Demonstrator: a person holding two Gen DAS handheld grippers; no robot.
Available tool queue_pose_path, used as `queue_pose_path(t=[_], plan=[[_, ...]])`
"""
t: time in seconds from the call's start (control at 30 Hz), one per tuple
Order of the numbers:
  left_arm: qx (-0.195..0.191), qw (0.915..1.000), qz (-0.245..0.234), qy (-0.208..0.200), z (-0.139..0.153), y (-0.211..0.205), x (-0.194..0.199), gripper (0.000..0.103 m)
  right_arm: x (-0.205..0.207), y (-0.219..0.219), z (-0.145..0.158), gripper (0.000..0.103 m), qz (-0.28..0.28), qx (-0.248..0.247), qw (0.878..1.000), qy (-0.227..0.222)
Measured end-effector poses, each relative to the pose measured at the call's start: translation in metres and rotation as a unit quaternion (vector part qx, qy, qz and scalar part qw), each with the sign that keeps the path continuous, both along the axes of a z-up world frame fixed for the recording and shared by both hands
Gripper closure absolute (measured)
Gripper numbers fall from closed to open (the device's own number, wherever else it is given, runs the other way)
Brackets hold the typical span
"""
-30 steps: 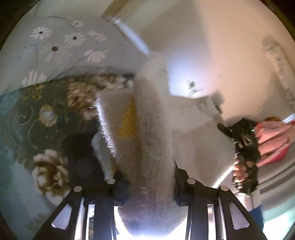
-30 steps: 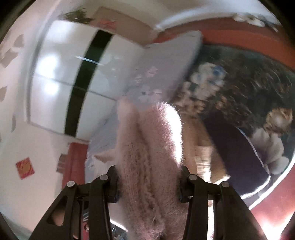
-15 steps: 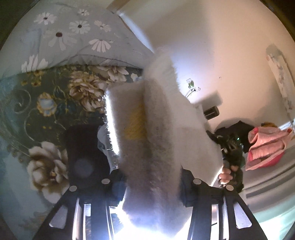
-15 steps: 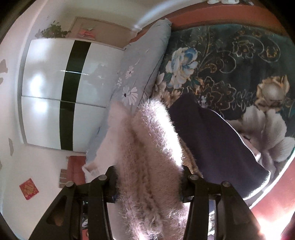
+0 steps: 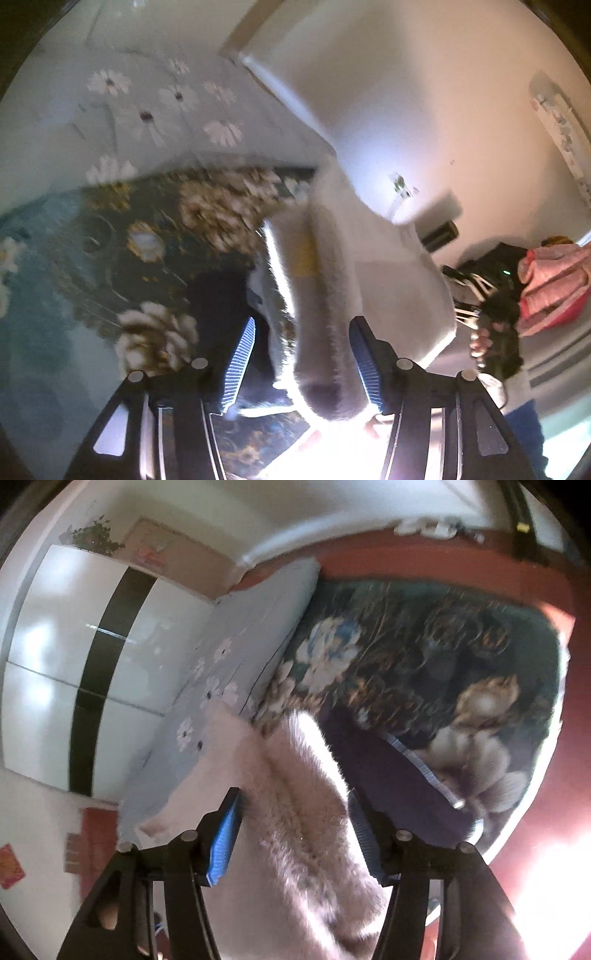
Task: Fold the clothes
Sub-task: 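Lower the folded sweater onto the clothes stack and open both grippers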
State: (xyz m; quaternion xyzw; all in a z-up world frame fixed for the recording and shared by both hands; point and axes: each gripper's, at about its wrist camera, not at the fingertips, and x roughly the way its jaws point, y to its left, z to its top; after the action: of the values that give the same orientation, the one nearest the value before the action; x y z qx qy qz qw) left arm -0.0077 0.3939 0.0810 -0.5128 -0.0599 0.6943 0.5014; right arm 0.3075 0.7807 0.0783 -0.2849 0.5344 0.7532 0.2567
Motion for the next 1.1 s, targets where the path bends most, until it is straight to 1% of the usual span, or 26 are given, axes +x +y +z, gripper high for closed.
queue_pose_path(t=[0.07,0.13,0.2,0.27,0.33,0.4,0.47,0.53,0.6,0.67,0.7,0.77,0.83,0.93,1.0,1.03,1.1], plan=[[0.009,0.9999,0.0,0.012,0.009,-0.003,0.0,0.045,0.013,-0.001,0.018,0.043,-0.02,0.018,1.0,0.008],[0.02,0.9996,-0.004,0.021,0.022,0.001,0.004,0.042,0.019,-0.001,0.035,0.043,-0.026,0.032,0.999,0.034],[0.034,0.9988,-0.014,0.034,0.036,0.01,0.012,0.042,0.013,-0.006,0.052,0.043,-0.012,0.051,0.998,0.044],[0.043,0.9976,-0.03,0.046,0.046,0.024,0.023,0.041,0.002,-0.018,0.064,0.043,0.014,0.068,0.997,0.042],[0.036,0.9964,-0.044,0.062,0.049,0.038,0.033,0.038,-0.023,-0.032,0.069,0.043,0.058,0.089,0.994,0.037],[0.023,0.995,-0.054,0.08,0.047,0.05,0.04,0.038,-0.048,-0.049,0.07,0.042,0.103,0.119,0.987,0.016],[0.008,0.995,-0.056,0.083,0.037,0.058,0.042,0.038,-0.071,-0.065,0.07,0.042,0.146,0.148,0.978,-0.005],[-0.002,0.9965,-0.053,0.065,0.022,0.063,0.039,0.038,-0.09,-0.075,0.06,0.041,0.173,0.177,0.968,-0.035],[-0.006,0.9972,-0.051,0.055,0.012,0.064,0.036,0.038,-0.1,-0.078,0.049,0.041,0.185,0.192,0.962,-0.054],[-0.009,0.9978,-0.049,0.044,0.002,0.065,0.033,0.038,-0.108,-0.071,0.032,0.041,0.185,0.186,0.963,-0.065],[-0.01,0.998,-0.047,0.039,-0.003,0.066,0.032,0.038,-0.111,-0.066,0.023,0.041,0.182,0.175,0.965,-0.067],[-0.01,0.9984,-0.047,0.031,-0.011,0.067,0.03,0.038,-0.112,-0.06,0.008,0.041,0.177,0.16,0.969,-0.061],[-0.007,0.9984,-0.049,0.026,-0.014,0.066,0.029,0.037,-0.112,-0.058,0.0,0.041,0.175,0.155,0.971,-0.057],[-0.006,0.9983,-0.049,0.03,-0.014,0.067,0.029,0.037,-0.112,-0.063,-0.001,0.039,0.182,0.168,0.967,-0.062],[0.001,0.9983,-0.045,0.036,-0.006,0.064,0.031,0.037,-0.111,-0.069,0.001,0.039,0.183,0.177,0.965,-0.068],[0.005,0.9983,-0.043,0.039,-0.002,0.062,0.032,0.037,-0.107,-0.075,0.007,0.039,0.179,0.185,0.964,-0.069],[0.007,0.9973,-0.043,0.059,0.008,0.056,0.039,0.035,-0.104,-0.085,0.02,0.039,0.17,0.206,0.962,-0.061]])
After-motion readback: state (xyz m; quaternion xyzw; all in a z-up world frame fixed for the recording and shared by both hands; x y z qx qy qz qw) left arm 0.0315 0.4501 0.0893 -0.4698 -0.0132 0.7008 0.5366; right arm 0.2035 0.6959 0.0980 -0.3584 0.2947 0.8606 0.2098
